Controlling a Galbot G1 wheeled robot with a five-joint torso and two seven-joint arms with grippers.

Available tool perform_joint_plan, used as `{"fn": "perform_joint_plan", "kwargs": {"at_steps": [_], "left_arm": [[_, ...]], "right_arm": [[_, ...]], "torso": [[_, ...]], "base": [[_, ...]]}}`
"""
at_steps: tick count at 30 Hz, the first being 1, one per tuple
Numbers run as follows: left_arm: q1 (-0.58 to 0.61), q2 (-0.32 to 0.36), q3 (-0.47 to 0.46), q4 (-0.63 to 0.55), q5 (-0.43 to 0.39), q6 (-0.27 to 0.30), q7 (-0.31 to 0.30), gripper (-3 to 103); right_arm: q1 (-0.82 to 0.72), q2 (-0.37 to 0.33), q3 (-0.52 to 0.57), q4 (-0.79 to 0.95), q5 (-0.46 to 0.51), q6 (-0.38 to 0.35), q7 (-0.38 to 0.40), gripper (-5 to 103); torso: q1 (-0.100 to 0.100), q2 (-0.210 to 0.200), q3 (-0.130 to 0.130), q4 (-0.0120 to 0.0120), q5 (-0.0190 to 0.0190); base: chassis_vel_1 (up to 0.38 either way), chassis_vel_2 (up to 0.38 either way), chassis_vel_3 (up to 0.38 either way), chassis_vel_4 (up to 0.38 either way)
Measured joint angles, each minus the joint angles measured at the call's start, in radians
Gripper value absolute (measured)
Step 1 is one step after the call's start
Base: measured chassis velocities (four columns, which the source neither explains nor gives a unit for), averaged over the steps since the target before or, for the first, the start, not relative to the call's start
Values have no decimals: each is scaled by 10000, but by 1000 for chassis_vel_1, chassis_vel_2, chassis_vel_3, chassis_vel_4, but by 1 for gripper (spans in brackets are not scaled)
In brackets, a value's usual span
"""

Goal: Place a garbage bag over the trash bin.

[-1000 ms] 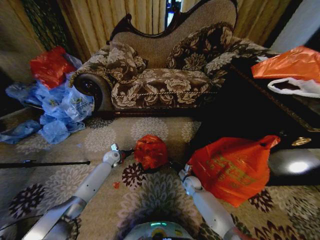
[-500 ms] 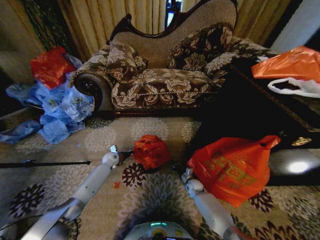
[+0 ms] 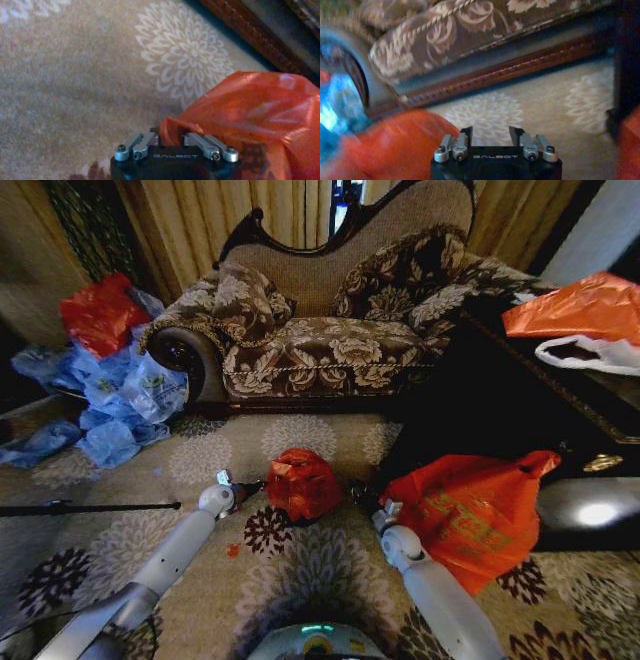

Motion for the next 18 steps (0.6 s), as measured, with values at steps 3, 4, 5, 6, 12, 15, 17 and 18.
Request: {"fn": "perform_joint_plan", "kwargs": {"at_steps": [3,4,5,6,12,15,17,18], "left_arm": [[319,142,-140,-509,269,-77,133,40],[319,142,-140,-509,269,-77,133,40],[439,167,-226,-709,339,-120,156,45],[581,265,-260,-1009,721,-366,349,61],[639,541,-185,-1407,1488,-892,885,78],[547,599,-67,-1433,1813,-1037,1049,93],[493,614,-16,-1433,1885,-1071,1089,97],[455,616,8,-1433,1903,-1082,1108,99]], "right_arm": [[283,109,-218,652,2097,-1060,680,63],[283,109,-218,652,2097,-1060,680,63],[475,220,-367,653,2575,-1428,838,69],[834,453,-582,134,2551,-1565,842,85],[1004,483,-701,-143,2352,-1696,837,99],[815,405,-694,31,2185,-1680,730,100],[686,331,-688,198,2172,-1671,603,100],[617,280,-688,273,2136,-1669,479,100]], "torso": [[0,0,0,1,-1],[0,0,0,1,-1],[0,0,0,1,-3],[1,0,1,1,-2],[0,0,0,1,-1],[0,0,1,1,-1],[0,0,0,0,-2],[0,0,0,0,0]], "base": [[0,0,0,0],[0,0,0,0],[0,0,0,0],[0,0,0,0],[0,0,0,0],[0,0,0,0],[0,0,0,0],[0,0,0,0]]}}
